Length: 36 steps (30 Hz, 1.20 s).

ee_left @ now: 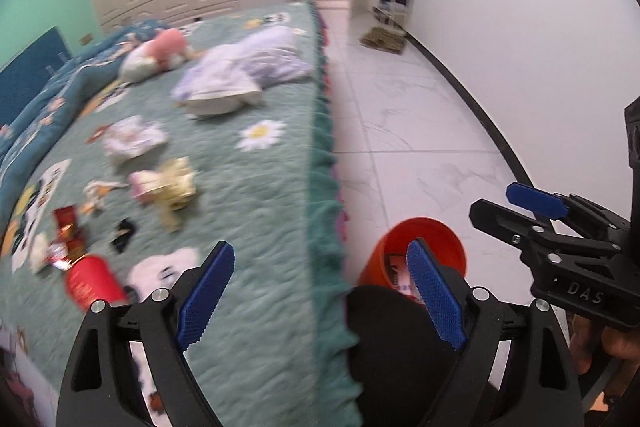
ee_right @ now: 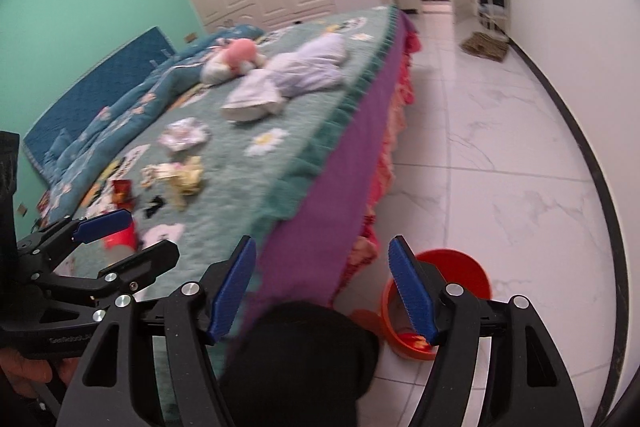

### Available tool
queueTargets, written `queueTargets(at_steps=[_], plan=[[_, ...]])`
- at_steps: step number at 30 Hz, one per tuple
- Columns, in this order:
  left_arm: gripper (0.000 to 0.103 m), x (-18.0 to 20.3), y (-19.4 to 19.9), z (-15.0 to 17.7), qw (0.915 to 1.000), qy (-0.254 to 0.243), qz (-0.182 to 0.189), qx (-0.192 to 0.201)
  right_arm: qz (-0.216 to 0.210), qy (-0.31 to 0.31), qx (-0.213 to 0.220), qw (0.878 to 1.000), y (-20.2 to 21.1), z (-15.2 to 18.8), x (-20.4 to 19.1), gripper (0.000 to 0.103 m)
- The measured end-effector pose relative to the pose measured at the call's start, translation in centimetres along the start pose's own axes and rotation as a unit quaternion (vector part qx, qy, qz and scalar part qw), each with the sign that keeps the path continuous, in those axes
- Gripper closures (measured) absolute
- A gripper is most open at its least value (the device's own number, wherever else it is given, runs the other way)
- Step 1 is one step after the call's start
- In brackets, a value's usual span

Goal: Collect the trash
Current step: 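Move both open tools back over the bed, then grasp the red paper cup with the right tool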

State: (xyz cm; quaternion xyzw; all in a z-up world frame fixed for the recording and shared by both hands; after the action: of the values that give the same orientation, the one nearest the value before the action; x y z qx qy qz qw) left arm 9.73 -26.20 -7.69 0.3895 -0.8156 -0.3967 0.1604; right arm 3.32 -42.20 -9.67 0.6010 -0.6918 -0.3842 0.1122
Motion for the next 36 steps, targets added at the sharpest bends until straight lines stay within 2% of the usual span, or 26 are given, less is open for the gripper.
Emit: queueTargets(at_steps=[9, 17, 28, 36], plan=[[0.016, -6.6, 5.0, 2.2, 0.9962, 0.064, -0.052, 0.026, -0.056, 0.071, -0.003, 0.996, 0.0, -0.5, -8.5, 0.034], [0.016, -13.1, 7.5, 4.9, 0.9862, 0.129, -0.098, 0.033, -0.100, 0.131, -0.026, 0.986, -2.0, 0.1, -15.8, 0.034], [0.015, -21.7, 7.7, 9.5, 0.9667, 0.210, -0.145, 0.010, -0.140, 0.202, -0.082, 0.966, -7.9, 2.1, -24.6, 0.034], [0.016, -25.9, 6.2, 11.6, 0.9596, 0.231, -0.159, -0.016, -0.153, 0.237, -0.120, 0.952, -13.6, 3.0, -29.2, 0.034]])
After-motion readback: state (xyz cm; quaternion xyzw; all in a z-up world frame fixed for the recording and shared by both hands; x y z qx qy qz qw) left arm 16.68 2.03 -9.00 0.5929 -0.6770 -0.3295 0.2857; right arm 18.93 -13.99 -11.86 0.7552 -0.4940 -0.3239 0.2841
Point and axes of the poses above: each gripper's, at about its wrist camera, not at the fingertips, and y roughly against the way its jaws point, x to its right, z to its underside, the point moved 4 cm from there along -y, roughly the way its jaws point, and after that the axes turned 2 degrees about -z, right-handed, at the moved point
